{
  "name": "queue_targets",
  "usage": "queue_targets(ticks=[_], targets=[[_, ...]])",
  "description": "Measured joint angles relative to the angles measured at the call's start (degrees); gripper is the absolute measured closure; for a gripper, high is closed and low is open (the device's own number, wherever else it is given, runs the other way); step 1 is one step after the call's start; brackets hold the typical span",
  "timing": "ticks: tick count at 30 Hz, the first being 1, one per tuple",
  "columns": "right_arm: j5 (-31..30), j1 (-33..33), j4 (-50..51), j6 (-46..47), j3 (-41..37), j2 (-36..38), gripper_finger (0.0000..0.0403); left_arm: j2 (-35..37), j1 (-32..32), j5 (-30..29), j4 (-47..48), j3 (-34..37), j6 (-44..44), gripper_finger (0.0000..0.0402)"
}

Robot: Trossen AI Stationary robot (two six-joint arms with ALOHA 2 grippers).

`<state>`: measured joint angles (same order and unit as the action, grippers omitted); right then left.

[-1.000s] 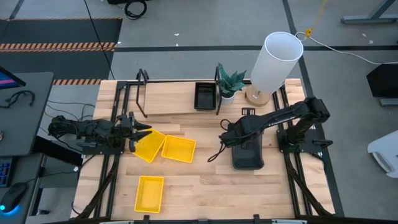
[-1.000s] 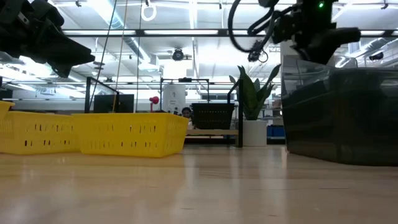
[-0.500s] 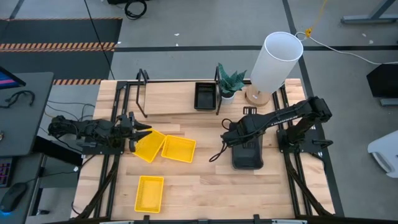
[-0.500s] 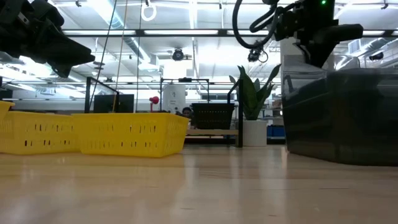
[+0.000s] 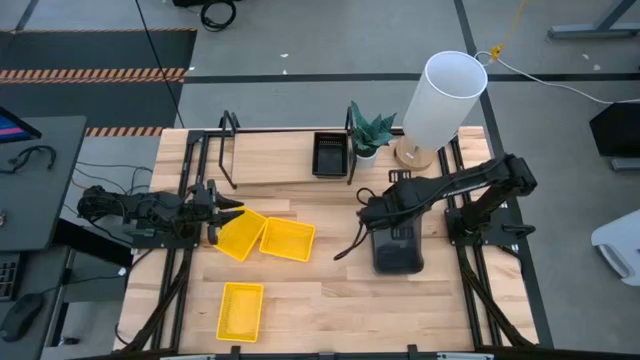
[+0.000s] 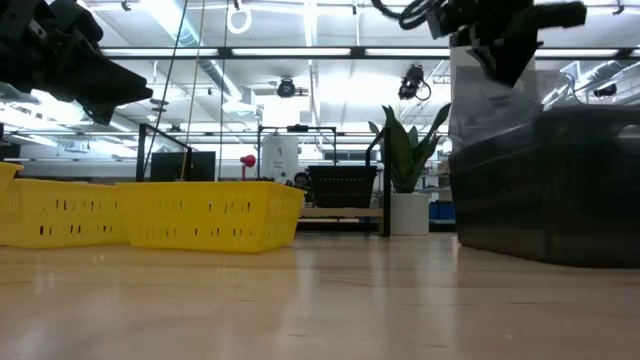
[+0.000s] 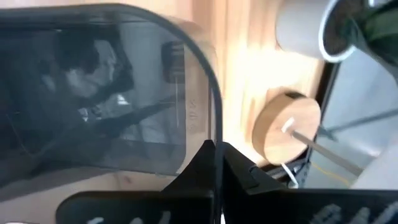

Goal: Stack baskets on shelf by color
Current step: Stack the right transparent black bin on the left transparent black bin

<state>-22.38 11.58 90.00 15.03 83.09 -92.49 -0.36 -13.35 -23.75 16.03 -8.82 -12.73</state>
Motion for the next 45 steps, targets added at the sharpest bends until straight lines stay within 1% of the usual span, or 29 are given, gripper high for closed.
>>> queue_targets(ticks=[5, 8, 16, 20, 28, 31, 37, 45], targets=[[5.65, -2.04, 0.04, -6.72, 1.31, 1.01, 0.0400, 0.00, 0.01, 0.00, 0.11, 0.00, -0.01, 0.0285], [6.99, -3.81, -0.14, -9.80, 1.31, 1.84, 0.0400, 0.00, 0.01, 0.00, 0.11, 0.00, -0.01, 0.0285], [8.03, -7.30, -0.06, -15.23, 1.30, 2.60, 0.0401, 0.00, 0.01, 0.00, 0.11, 0.00, 0.00, 0.0285], [8.94, -7.66, -2.23, -17.68, 1.28, 2.60, 0.0401, 0.00, 0.01, 0.00, 0.11, 0.00, -0.02, 0.0285], [10.18, -7.63, -4.63, -18.67, 1.23, 2.60, 0.0401, 0.00, 0.00, 0.00, 0.11, 0.00, -0.02, 0.0285], [10.94, -7.63, -6.66, -19.35, -0.34, 2.60, 0.0401, 0.00, 0.01, 0.00, 0.13, 0.00, -0.02, 0.0285], [13.45, -7.66, -9.35, -21.61, -6.41, 2.58, 0.0401, 0.00, 0.01, 0.00, 0.11, 0.00, -0.01, 0.0285], [14.99, -7.70, -13.22, -22.16, -9.45, 2.58, 0.0394, 0.00, 0.01, 0.00, 0.12, 0.00, -0.01, 0.0285]])
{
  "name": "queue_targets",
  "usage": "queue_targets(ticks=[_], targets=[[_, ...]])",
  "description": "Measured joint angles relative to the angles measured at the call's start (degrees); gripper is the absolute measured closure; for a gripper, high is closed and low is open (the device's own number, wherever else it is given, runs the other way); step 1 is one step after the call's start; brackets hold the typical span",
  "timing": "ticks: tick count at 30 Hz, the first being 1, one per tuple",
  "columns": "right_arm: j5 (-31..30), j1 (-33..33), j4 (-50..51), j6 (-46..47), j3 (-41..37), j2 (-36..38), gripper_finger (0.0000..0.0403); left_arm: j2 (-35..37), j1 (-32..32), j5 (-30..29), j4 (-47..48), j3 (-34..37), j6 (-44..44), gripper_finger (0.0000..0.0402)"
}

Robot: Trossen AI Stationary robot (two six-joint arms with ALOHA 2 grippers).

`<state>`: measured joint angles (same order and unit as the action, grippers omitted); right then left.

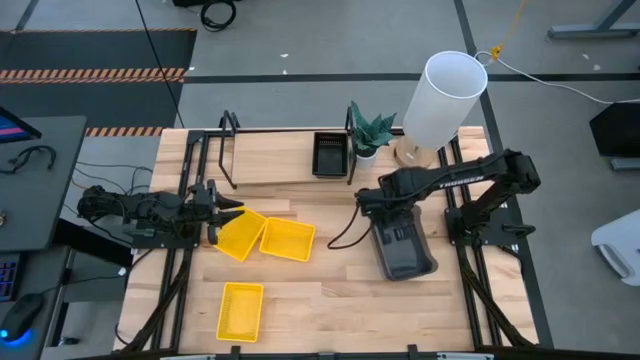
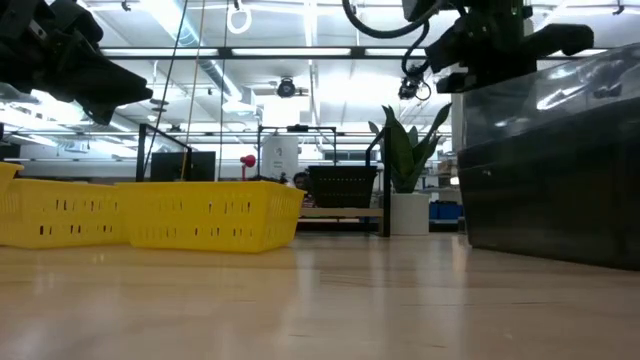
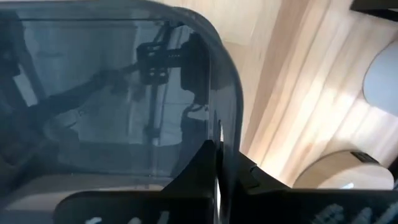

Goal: Stack baskets on shelf by color
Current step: Stack the right transparent black bin on the left transparent black bin

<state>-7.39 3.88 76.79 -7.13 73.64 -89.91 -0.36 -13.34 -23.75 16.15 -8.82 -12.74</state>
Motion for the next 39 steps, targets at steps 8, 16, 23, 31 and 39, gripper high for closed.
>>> queue_targets(ticks=[8, 16, 23, 31, 39], targets=[[0.12, 0.11, -5.83, 5.05, -3.61, 0.00, 0.0373, 0.00, 0.00, 0.00, -0.01, 0.00, -0.01, 0.0285], [-0.22, 0.59, -10.27, 8.24, -5.55, 0.11, 0.0320, 0.00, 0.00, 0.00, -0.03, 0.00, 0.01, 0.0285], [-0.25, 2.37, -10.85, 10.30, -4.83, -0.08, 0.0258, 0.00, -0.01, 0.00, -0.03, 0.00, -0.01, 0.0285], [-1.16, 4.31, -6.46, 11.99, 1.74, -0.09, 0.0214, 0.00, 0.00, 0.00, 0.01, 0.00, -0.01, 0.0285], [-3.92, 4.32, -7.41, 8.92, -1.11, -0.09, 0.0205, 0.00, 0.00, 0.00, -0.01, 0.00, -0.01, 0.0285]])
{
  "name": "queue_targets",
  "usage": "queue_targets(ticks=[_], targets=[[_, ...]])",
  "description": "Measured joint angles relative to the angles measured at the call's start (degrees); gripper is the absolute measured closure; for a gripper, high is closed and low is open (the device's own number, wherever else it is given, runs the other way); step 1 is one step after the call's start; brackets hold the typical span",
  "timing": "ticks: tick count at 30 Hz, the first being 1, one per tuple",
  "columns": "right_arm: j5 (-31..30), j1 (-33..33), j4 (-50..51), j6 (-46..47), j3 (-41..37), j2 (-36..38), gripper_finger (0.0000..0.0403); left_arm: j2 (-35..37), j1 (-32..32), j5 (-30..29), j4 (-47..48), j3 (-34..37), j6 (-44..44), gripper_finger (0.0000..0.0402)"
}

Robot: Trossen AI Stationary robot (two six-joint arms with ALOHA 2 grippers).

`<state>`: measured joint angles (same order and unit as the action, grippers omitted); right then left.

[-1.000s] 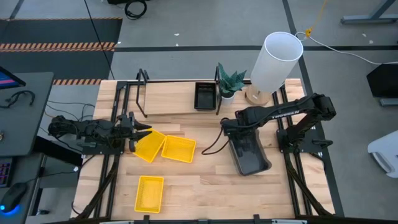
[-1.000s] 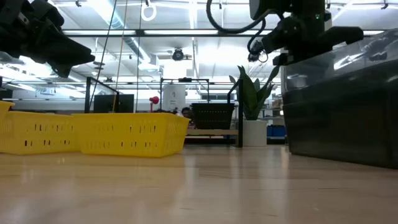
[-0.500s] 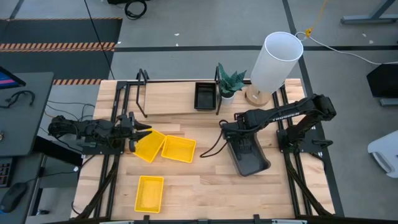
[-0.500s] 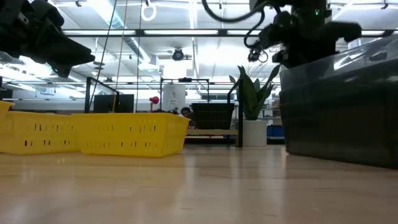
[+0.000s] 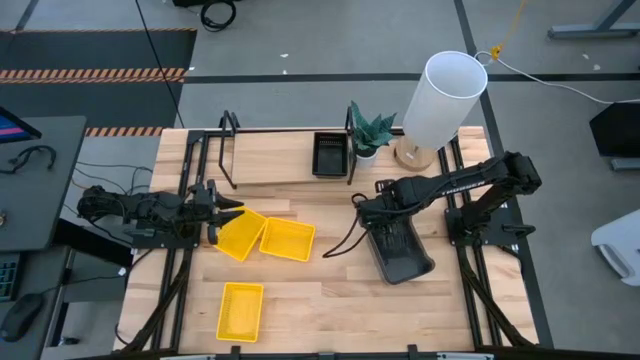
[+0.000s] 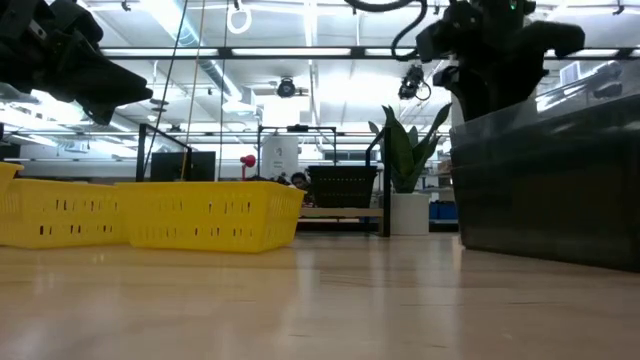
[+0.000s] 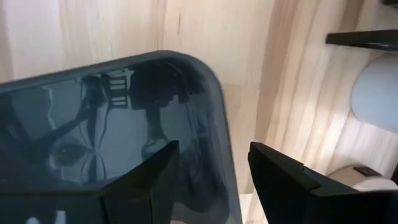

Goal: Stack baskets on shelf by color
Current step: Stack the right transparent black bin on the left transparent black bin, then put the stacked transparent black bins on the shelf

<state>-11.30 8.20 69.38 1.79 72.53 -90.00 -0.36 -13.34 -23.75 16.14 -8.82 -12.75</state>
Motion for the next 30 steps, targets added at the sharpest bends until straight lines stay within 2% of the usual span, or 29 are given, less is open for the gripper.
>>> queue_targets(ticks=[7, 13, 17, 24, 30], targets=[[0.90, -1.56, -6.45, -6.25, -5.25, 0.02, 0.0214, 0.00, 0.00, 0.00, 0.00, 0.00, 0.02, 0.0285], [3.45, -3.86, -14.97, -8.26, -11.06, 0.02, 0.0244, 0.00, 0.00, 0.00, 0.00, 0.00, 0.01, 0.0285], [3.57, -4.71, -17.01, -8.45, -12.84, 0.02, 0.0284, 0.00, 0.00, 0.00, 0.00, 0.00, 0.02, 0.0285], [6.07, -5.02, -16.43, -8.66, -12.83, 0.17, 0.0384, 0.00, 0.00, 0.00, 0.00, 0.00, 0.00, 0.0285], [6.25, -5.02, -16.43, -7.12, -12.80, 0.17, 0.0377, 0.00, 0.00, 0.00, 0.00, 0.00, 0.01, 0.0285]])
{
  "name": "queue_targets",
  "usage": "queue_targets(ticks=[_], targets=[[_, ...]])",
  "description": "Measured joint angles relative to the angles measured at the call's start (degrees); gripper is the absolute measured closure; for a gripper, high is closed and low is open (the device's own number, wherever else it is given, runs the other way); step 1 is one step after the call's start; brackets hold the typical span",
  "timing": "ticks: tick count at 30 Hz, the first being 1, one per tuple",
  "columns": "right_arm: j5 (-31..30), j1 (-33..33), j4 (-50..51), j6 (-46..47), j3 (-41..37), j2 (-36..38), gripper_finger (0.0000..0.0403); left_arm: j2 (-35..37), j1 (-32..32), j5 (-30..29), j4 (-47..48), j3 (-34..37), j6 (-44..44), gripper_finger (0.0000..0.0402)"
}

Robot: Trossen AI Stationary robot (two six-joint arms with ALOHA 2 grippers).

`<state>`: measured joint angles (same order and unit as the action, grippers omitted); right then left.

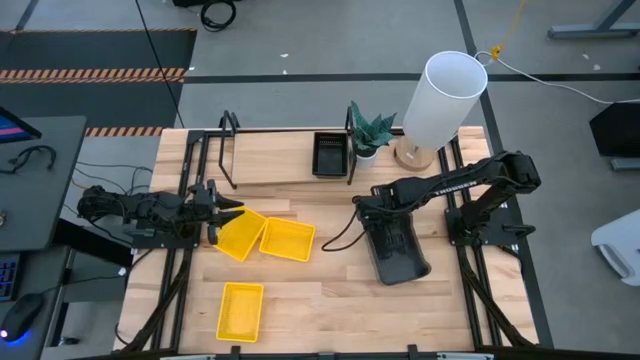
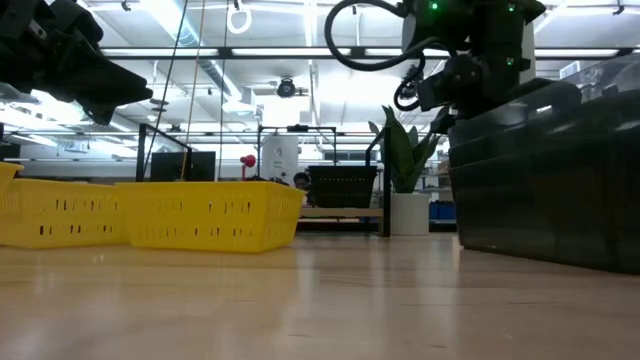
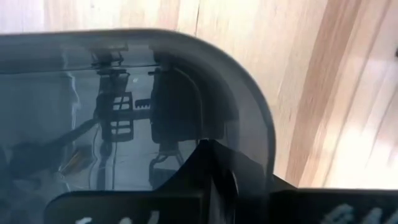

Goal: Stack baskets on shelf by color
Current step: Put the stacked transparent black bins on the shelf

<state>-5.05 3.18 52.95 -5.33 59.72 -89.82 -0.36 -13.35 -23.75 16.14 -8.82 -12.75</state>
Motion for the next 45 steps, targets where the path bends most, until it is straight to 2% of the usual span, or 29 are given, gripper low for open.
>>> queue_targets(ticks=[9, 14, 23, 38, 41, 45], targets=[[0.25, 0.02, -0.19, 5.46, 3.38, -0.17, 0.0386, 0.00, 0.00, 0.00, 0.02, 0.00, 0.01, 0.0285], [-0.06, 0.01, -0.31, 10.08, 6.80, -0.17, 0.0384, 0.00, 0.00, 0.00, 0.00, 0.00, 0.00, 0.0285], [0.00, 0.52, 1.72, 11.81, 14.87, -0.17, 0.0385, 0.00, 0.00, 0.00, 0.00, 0.00, 0.01, 0.0285], [-2.46, 0.52, 1.14, 11.29, 26.06, -0.19, 0.0385, 0.00, -0.01, 0.00, 0.01, 0.00, -0.01, 0.0285], [-3.02, 0.23, 0.19, 10.41, 28.53, -2.07, 0.0385, 0.00, 0.00, 0.00, 0.03, 0.00, 0.00, 0.0285], [-3.09, -1.00, 2.72, 6.89, 35.71, -7.99, 0.0384, 0.02, 0.00, 0.00, -0.02, 0.00, -0.01, 0.0285]])
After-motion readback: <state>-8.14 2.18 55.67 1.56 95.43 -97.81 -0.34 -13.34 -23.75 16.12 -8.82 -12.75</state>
